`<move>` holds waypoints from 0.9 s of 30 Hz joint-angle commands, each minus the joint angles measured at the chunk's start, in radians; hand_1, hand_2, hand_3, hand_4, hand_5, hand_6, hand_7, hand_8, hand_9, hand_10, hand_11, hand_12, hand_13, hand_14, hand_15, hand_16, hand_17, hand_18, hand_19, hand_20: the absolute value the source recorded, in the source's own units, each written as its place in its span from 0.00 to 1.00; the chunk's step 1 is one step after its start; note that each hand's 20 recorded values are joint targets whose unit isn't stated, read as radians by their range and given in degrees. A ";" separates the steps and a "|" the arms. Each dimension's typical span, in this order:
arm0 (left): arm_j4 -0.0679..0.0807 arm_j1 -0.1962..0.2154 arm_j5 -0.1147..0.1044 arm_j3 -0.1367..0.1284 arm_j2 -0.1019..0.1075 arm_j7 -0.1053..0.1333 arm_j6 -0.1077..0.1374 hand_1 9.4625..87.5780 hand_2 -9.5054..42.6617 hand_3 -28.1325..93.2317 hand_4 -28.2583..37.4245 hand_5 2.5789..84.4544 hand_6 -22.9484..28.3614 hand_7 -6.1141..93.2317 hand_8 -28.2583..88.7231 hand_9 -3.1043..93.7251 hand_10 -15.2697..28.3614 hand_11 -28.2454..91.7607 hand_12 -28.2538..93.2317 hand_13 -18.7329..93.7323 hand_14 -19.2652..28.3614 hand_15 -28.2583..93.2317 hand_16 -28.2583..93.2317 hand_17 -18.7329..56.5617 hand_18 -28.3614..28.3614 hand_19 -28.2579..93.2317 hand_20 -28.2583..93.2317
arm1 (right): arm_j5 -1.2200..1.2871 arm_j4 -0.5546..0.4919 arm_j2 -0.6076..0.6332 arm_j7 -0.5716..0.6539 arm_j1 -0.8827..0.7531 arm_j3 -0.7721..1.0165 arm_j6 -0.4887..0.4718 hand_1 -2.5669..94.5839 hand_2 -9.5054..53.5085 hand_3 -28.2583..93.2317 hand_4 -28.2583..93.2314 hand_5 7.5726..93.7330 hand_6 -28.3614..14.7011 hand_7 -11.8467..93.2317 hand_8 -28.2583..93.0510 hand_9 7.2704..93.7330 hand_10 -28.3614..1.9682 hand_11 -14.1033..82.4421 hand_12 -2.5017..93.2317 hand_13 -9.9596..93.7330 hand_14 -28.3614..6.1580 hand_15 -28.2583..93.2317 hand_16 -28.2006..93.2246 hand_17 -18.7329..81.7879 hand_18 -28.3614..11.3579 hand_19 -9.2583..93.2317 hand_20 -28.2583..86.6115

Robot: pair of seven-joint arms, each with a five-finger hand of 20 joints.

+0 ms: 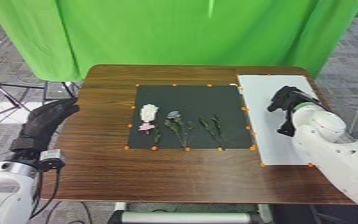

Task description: Arrange flowers

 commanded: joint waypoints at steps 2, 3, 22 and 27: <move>-0.006 0.016 -0.021 -0.004 -0.009 -0.001 0.016 0.30 0.16 0.73 0.20 0.53 0.51 0.21 0.17 0.50 0.66 0.39 0.31 0.45 0.71 0.30 0.23 0.30 0.65 0.26 0.34 | -0.011 0.004 0.009 0.015 -0.064 -0.028 0.134 0.61 0.00 0.78 0.09 0.60 0.67 0.28 0.16 0.68 0.53 0.25 0.19 0.98 0.78 0.66 0.45 0.79 0.42 1.00 0.62; -0.006 0.020 -0.023 -0.006 -0.010 -0.001 0.016 0.29 0.17 0.73 0.20 0.53 0.51 0.21 0.17 0.50 0.66 0.39 0.31 0.45 0.71 0.30 0.23 0.31 0.65 0.26 0.34 | -0.009 0.007 0.010 0.010 -0.065 -0.038 0.157 0.63 0.00 0.78 0.08 0.62 0.66 0.29 0.19 0.69 0.54 0.26 0.20 0.98 0.79 0.66 0.45 0.79 0.42 1.00 0.62; -0.019 0.039 -0.035 -0.026 -0.008 -0.017 0.035 0.27 0.20 0.73 0.19 0.53 0.51 0.21 0.18 0.50 0.66 0.39 0.31 0.44 0.72 0.30 0.24 0.30 0.65 0.26 0.34 | 0.055 -0.179 -0.022 -0.019 0.038 -0.121 0.355 0.73 0.00 0.69 0.10 0.81 0.63 0.32 0.29 0.91 0.57 0.20 0.38 1.00 0.83 0.69 0.45 0.84 0.46 1.00 0.66; -0.014 0.027 -0.029 -0.022 -0.004 -0.025 0.022 0.26 0.20 0.74 0.18 0.53 0.51 0.21 0.18 0.49 0.67 0.39 0.31 0.44 0.72 0.30 0.24 0.30 0.65 0.26 0.34 | 0.100 -0.184 -0.123 -0.057 0.143 -0.242 0.316 0.72 0.00 0.69 0.10 0.81 0.64 0.32 0.29 0.91 0.55 0.20 0.38 1.00 0.83 0.70 0.45 0.84 0.46 1.00 0.67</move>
